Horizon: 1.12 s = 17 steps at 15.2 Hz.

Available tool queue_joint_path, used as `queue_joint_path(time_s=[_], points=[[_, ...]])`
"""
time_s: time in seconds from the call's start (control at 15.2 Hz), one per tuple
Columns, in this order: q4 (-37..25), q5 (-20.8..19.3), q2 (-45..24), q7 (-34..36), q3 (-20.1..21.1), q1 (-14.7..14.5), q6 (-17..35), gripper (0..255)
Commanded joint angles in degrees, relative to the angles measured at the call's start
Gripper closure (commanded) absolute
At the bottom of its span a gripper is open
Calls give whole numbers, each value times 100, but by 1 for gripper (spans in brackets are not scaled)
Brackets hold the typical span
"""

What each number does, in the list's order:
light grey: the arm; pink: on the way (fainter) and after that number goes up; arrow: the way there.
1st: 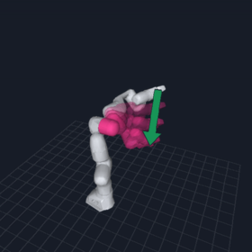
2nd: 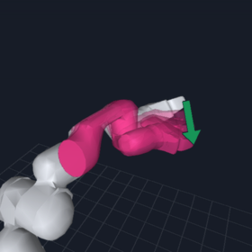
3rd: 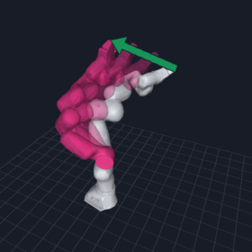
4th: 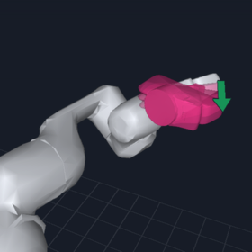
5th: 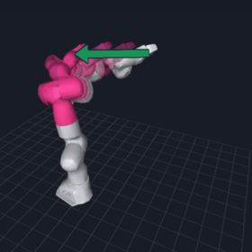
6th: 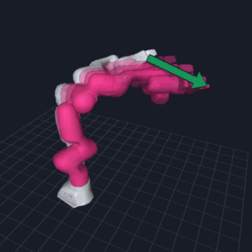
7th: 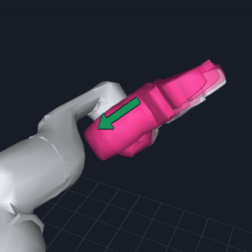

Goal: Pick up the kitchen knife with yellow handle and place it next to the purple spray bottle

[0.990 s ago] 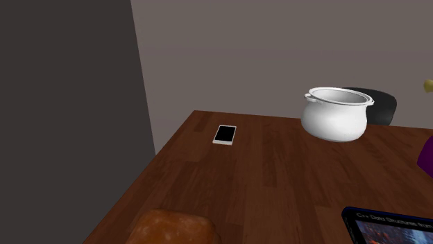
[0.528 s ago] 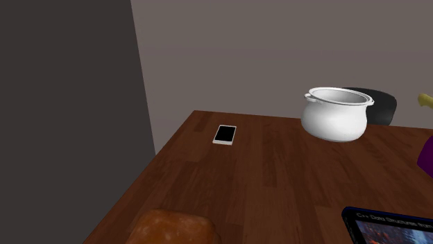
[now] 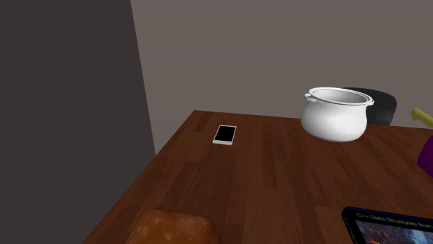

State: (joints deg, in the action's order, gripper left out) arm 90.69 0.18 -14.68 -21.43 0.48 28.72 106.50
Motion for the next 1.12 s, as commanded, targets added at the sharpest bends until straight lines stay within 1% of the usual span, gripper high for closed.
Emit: queue_joint_path(time_s=[0.0, 1.06], points=[[164, 0, -2, 2, 1, -1, 168, 255], [1005, -1, -291, -2, 0, -2, 1299, 255]])
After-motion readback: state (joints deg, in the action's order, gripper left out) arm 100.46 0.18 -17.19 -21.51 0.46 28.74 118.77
